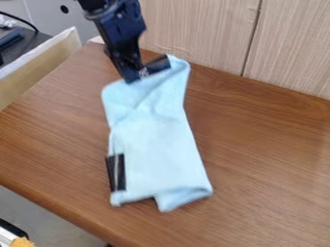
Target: Pull the cloth to top left of the table
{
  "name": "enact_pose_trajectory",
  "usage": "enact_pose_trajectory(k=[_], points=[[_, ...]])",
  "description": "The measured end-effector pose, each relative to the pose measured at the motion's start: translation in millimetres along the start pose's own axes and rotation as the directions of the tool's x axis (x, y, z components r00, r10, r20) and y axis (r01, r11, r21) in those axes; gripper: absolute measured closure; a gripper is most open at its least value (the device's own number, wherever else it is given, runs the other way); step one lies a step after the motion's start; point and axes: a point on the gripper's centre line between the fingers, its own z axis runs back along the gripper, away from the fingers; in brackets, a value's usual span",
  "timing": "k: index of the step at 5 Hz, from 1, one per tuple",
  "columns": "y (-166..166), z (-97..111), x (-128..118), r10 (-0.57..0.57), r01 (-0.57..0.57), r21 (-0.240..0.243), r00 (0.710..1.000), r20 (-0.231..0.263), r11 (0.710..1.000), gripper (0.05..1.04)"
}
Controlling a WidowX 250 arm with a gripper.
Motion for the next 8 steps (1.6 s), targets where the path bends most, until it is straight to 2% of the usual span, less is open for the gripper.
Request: enact_pose_trajectory(k=[1,2,3,4,5,6,7,8], points=[[37.5,-12.9,-5.6,0.143,-0.142,0.031,0.989,-0.032,0.989,1.027],[55.0,-33.5,-23.0,0.246,-0.241,0.071,0.966,-0.078,0.968,1.027],[64.4,-50.7,-40.8,0.319,-0.312,0.087,0.943,-0.095,0.946,1.013],[66.6,-55.4,-54.4,0.392,-0.377,0.135,0.914,-0.104,0.916,0.874],[67.3,-55.3,-60.5,0.426,-0.406,0.167,0.899,-0.106,0.898,0.601],[68.5,-43.2,-55.7,0.424,-0.406,0.185,0.902,-0.075,0.895,0.295],[68.3,-31.3,-52.6,0.412,-0.392,0.211,0.909,-0.064,0.896,0.086],[67.3,-15.0,-45.1,0.388,-0.37,0.216,0.92,-0.049,0.904,0.081]])
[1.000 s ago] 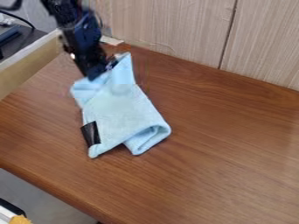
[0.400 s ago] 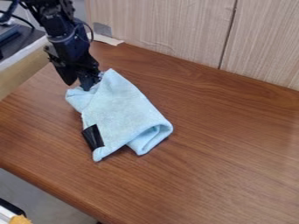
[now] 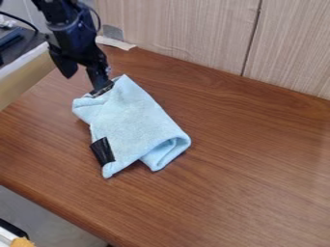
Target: Pull the cloth to top left of the table
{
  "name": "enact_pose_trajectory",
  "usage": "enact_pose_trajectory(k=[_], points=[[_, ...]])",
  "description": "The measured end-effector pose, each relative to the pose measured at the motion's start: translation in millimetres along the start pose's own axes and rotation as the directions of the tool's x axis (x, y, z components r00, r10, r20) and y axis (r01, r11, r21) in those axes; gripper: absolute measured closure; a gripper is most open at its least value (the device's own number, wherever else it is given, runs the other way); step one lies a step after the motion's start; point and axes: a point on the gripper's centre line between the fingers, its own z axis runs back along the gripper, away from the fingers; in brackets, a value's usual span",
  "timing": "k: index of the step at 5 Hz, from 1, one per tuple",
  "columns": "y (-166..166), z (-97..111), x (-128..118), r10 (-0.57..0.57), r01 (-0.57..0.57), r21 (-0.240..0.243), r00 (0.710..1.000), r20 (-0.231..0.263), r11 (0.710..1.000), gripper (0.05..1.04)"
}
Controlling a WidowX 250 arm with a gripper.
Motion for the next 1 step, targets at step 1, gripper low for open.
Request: enact_pose_trajectory(k=[1], points=[[-1.7,20.3,8.3,-0.017,0.018,-0.004,0.999,0.044,1.0,0.084]])
